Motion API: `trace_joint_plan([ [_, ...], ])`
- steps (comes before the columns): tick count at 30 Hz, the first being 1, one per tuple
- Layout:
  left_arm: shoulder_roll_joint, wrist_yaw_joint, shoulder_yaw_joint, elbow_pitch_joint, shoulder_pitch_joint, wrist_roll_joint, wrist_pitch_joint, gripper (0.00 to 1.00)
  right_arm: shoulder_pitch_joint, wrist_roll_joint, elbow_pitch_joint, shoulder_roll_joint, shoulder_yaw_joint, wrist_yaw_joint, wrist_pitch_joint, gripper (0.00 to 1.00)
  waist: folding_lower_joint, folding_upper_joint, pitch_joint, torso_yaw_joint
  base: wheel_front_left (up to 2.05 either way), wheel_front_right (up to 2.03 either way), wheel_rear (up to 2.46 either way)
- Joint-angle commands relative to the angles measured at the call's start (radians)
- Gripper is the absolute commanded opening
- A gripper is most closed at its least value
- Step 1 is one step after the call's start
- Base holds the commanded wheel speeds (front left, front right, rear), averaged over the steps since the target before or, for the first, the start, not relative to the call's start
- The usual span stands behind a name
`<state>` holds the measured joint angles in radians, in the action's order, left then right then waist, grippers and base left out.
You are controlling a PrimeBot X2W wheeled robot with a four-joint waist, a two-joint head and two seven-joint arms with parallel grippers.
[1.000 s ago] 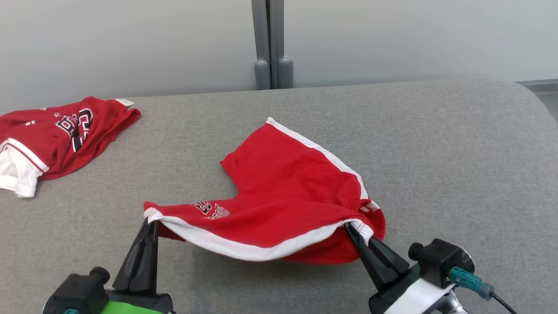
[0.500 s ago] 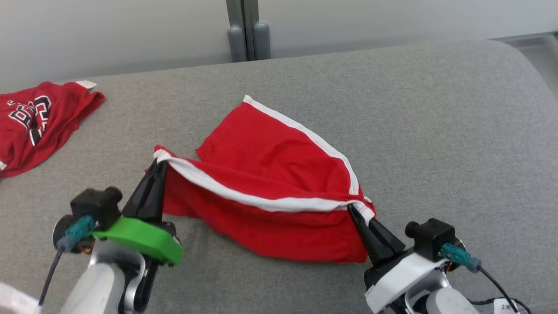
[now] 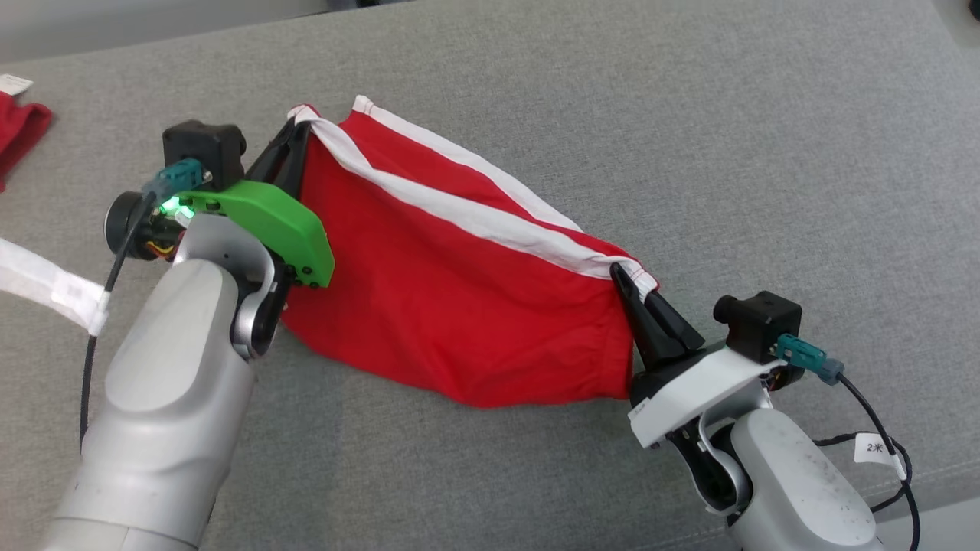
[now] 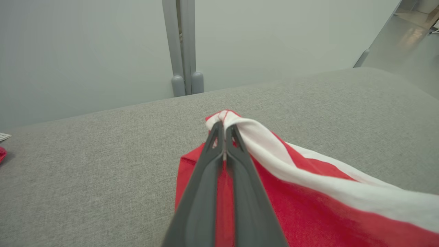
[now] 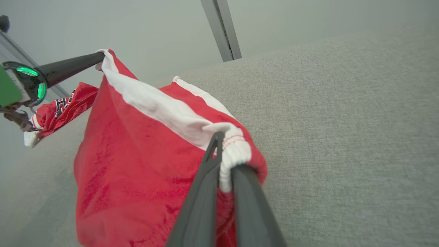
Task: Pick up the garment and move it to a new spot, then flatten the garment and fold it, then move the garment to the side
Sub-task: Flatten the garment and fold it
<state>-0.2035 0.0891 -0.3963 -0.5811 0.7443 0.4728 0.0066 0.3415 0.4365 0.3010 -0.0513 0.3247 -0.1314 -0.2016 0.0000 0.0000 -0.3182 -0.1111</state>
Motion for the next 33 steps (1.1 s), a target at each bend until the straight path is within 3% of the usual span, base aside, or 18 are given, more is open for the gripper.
trace_joint_plan([
  [1,0.004,0.004,0.000,-0.038,0.043,-0.011,-0.008,0.00,0.022,0.014,0.017,-0.001,0.006,0.001,-0.013,0.00,0.0000,0.0000,-0.060,-0.054,0.00,0.00,0.00],
  [11,0.059,-0.008,-0.016,-0.306,0.216,-0.022,-0.037,0.00,0.112,0.075,0.125,-0.001,0.046,0.001,-0.055,0.00,0.0000,0.0000,-0.083,-0.072,0.00,0.00,0.00],
  [12,0.064,-0.007,-0.018,-0.321,0.223,-0.024,-0.047,0.00,0.116,0.079,0.132,-0.001,0.049,0.001,-0.057,0.06,0.0000,0.0000,-0.082,-0.072,0.00,0.00,0.00],
  [13,0.070,-0.005,-0.021,-0.337,0.230,-0.026,-0.064,0.02,0.121,0.084,0.139,-0.001,0.051,0.001,-0.058,0.22,0.0000,0.0000,-0.081,-0.072,0.00,0.00,0.00],
  [14,0.074,-0.001,-0.023,-0.349,0.234,-0.025,-0.075,0.48,0.123,0.086,0.144,-0.001,0.052,0.001,-0.060,0.46,0.0000,0.0000,-0.078,-0.071,0.00,0.00,0.00],
  [15,0.078,0.003,-0.027,-0.364,0.238,-0.023,-0.089,1.00,0.124,0.085,0.148,-0.001,0.053,0.001,-0.062,1.00,0.0000,0.0000,-0.075,-0.071,0.00,0.00,0.00],
  [25,0.090,0.032,-0.059,-0.444,0.210,-0.002,-0.181,1.00,0.056,0.016,0.144,-0.001,0.026,0.001,-0.064,1.00,0.0000,0.0000,-0.004,-0.043,0.00,0.00,0.00],
  [33,0.066,0.041,-0.095,-0.466,0.130,0.036,-0.176,1.00,-0.072,-0.066,0.057,-0.001,-0.034,0.001,0.006,1.00,0.0000,0.0000,0.089,-0.032,0.00,0.00,0.00],
])
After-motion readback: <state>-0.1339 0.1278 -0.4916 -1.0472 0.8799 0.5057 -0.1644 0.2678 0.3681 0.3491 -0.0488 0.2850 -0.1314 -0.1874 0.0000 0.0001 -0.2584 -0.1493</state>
